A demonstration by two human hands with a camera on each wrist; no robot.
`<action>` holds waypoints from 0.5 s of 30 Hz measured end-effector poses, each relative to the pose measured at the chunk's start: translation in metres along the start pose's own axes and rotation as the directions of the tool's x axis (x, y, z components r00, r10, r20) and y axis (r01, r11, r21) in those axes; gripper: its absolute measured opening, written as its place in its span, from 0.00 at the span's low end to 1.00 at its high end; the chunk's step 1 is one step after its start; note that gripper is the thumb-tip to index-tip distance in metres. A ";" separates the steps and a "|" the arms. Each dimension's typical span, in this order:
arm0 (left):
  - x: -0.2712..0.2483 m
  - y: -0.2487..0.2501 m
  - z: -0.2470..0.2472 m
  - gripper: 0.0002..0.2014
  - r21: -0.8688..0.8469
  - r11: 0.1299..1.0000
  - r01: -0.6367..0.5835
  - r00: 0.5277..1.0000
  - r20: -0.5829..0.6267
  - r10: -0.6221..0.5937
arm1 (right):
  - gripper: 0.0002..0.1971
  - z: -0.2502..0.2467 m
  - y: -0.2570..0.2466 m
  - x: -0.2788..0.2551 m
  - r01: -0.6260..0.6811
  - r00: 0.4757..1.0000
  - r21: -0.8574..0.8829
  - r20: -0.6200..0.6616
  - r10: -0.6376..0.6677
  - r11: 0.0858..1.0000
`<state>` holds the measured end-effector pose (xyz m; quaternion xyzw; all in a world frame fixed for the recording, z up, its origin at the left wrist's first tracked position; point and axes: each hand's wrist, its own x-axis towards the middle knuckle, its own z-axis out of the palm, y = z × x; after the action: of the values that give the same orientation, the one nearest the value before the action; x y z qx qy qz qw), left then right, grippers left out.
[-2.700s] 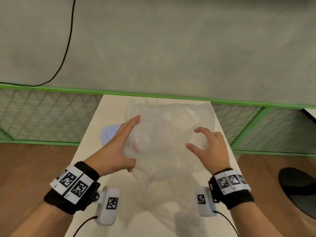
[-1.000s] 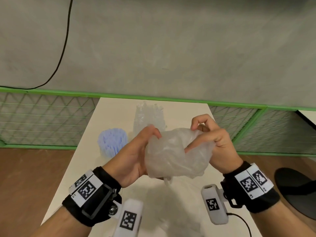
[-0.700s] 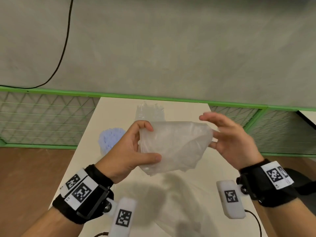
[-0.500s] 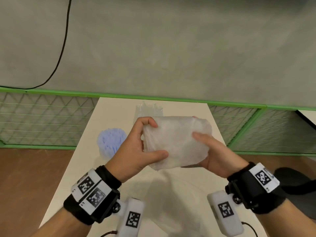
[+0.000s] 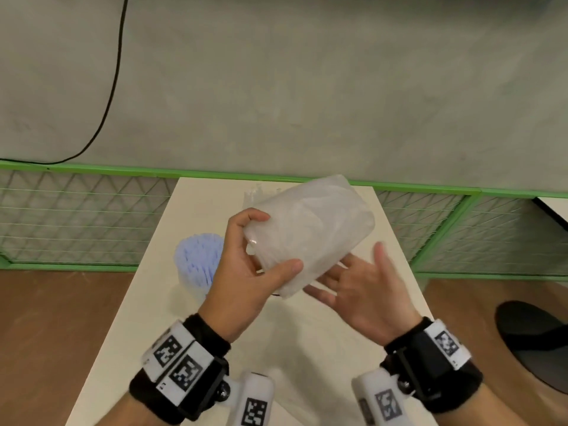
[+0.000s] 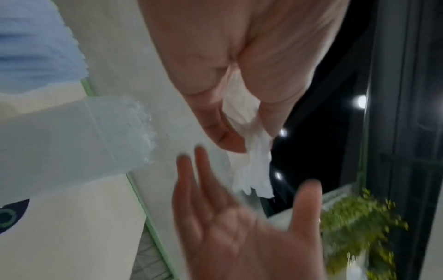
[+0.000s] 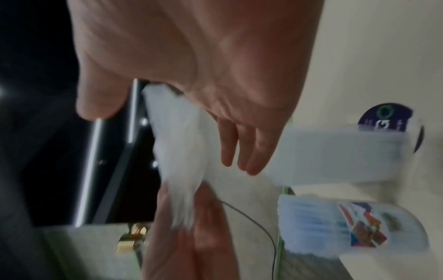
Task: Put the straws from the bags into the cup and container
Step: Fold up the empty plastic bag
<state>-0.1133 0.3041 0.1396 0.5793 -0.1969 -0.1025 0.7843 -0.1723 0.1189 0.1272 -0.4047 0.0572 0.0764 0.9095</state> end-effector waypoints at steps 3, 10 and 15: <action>-0.007 -0.008 0.009 0.38 0.094 0.995 -0.024 1.000 0.009 0.023 | 0.27 0.017 0.008 0.006 0.106 0.991 -0.144 -0.066 -0.116 0.984; 0.006 0.016 -0.019 0.23 0.244 0.944 0.220 0.943 0.194 -0.270 | 0.16 -0.004 -0.010 -0.003 0.082 0.994 -0.541 -0.012 -0.105 0.837; 0.006 0.013 -0.022 0.11 0.154 0.952 0.266 0.933 0.207 -0.294 | 0.14 -0.004 -0.013 -0.005 0.196 0.980 -0.536 0.071 -0.187 0.821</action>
<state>-0.0991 0.3246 0.1474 0.6332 -0.2065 -0.2666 0.6967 -0.1748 0.1067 0.1347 -0.6476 -0.0142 0.0007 0.7619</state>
